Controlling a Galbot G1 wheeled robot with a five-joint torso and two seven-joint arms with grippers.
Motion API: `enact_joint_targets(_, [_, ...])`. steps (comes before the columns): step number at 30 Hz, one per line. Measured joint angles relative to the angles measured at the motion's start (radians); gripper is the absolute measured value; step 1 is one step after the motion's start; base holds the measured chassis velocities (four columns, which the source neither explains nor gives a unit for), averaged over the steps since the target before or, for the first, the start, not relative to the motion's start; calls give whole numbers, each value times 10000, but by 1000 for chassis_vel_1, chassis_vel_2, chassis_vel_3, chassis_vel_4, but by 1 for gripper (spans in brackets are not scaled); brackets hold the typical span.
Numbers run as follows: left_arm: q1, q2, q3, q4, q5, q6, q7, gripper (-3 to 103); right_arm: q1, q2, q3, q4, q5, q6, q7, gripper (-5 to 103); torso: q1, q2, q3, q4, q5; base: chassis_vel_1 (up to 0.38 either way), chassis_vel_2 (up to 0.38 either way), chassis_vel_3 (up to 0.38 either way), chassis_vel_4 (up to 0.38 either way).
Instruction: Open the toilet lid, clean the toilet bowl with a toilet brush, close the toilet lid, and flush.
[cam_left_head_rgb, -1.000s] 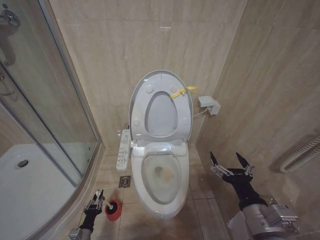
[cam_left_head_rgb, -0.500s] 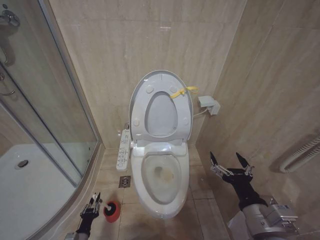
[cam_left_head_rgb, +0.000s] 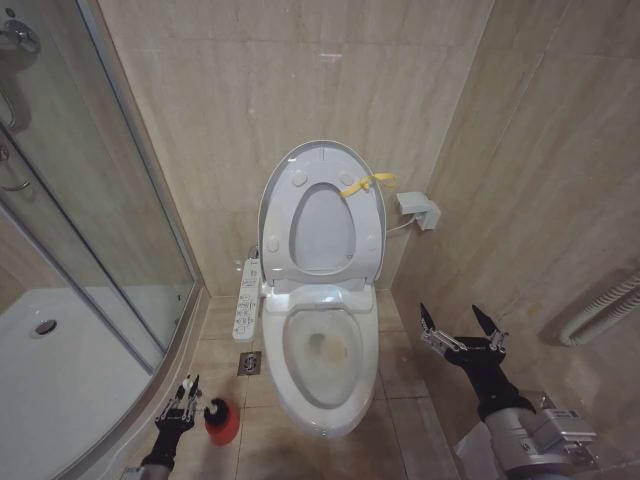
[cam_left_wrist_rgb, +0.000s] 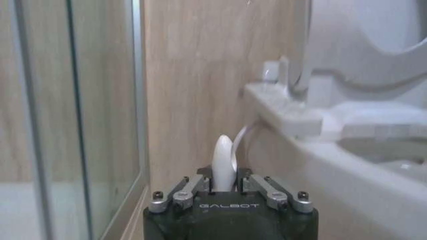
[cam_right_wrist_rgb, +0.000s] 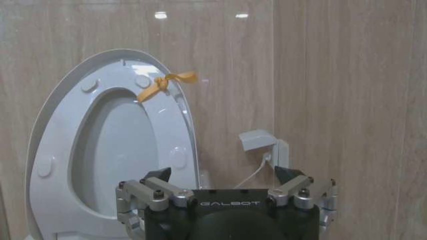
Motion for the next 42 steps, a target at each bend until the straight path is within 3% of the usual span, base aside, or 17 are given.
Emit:
enact_joint_targets(8, [1352,-288,-230,-2324,-190,248,54,22,0,0,0,0,0,0,0,100,1,0,0,2,2,0,0,0,0])
enact_joint_targets(14, [2968,-968,-784,-4934,-172,253,460,22,0,0,0,0,0,0,0,100,0,1,0,1,2,0,0,0,0])
enact_joint_targets(20, [3844,-1039,-918,-6566,27,275,545,22,0,0,0,0,0,0,0,100,0,1,0,1,1,0,0,0,0])
enact_joint_targets(22, [4145,-1015,-934,-7519,-21,515,658,22,0,0,0,0,0,0,0,100,0,1,0,1,2,0,0,0,0])
enact_joint_targets(25, [4317,-934,-906,-8310,-241,730,977,22,0,0,0,0,0,0,0,100,0,1,0,0,3,0,0,0,0])
enact_joint_targets(28, [4187,-754,-915,-9132,-916,1038,1725,22,0,0,0,0,0,0,0,100,0,1,0,1,3,0,0,0,0])
enact_joint_targets(31, [3953,-562,-969,-9283,-1340,1252,1999,22,0,0,0,0,0,0,0,100,0,1,0,0,1,0,0,0,0])
enact_joint_targets(36, [2901,460,-939,-8796,-2445,1943,2123,22,0,0,0,0,0,0,0,100,0,0,0,0,0,0,0,0,0])
enact_joint_targets(39, [1772,1245,-676,-7904,-3441,2468,1963,22,-1,0,0,0,0,0,0,100,1,0,1,-3,-3,0,0,0,0])
enact_joint_targets(42, [1037,1672,-445,-7346,-3808,2629,1966,22,0,0,0,0,0,0,0,100,1,0,1,-2,-3,0,0,0,0])
